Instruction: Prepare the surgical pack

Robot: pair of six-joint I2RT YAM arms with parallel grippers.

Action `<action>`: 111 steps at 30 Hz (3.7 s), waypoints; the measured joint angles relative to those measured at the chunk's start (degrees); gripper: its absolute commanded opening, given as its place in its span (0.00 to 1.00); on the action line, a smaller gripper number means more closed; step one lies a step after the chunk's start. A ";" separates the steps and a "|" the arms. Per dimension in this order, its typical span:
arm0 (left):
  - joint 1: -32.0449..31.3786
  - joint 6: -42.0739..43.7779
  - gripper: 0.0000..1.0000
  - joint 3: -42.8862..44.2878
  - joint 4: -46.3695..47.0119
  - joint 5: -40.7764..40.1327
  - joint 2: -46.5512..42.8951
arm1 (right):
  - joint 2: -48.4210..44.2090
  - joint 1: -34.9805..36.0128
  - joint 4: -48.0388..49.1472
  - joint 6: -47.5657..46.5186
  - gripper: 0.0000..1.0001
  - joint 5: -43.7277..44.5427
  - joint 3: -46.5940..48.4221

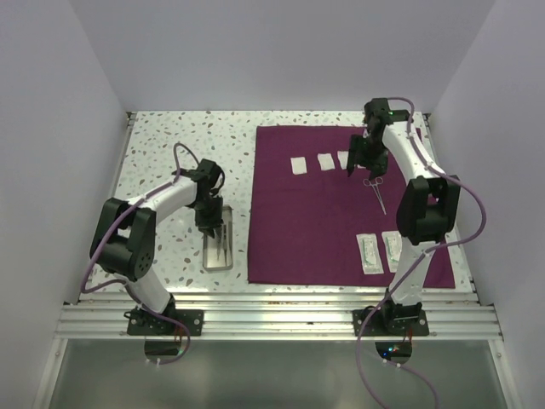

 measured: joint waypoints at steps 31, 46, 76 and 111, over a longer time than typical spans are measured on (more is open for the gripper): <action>0.00 2.19 0.40 3.30 5.75 9.77 -14.64 | 7.32 -7.19 7.56 -9.55 0.49 8.70 -12.52; 0.02 2.05 0.41 3.39 6.36 10.10 -16.74 | 6.05 -10.34 10.49 -10.69 0.35 6.80 -14.43; 0.11 1.97 0.45 3.80 7.67 15.85 -11.47 | 2.05 -10.47 5.68 -5.95 0.02 2.40 -13.44; 0.11 1.60 0.49 4.46 8.76 18.23 -10.71 | 14.45 -10.43 6.43 -6.40 0.31 7.45 -1.16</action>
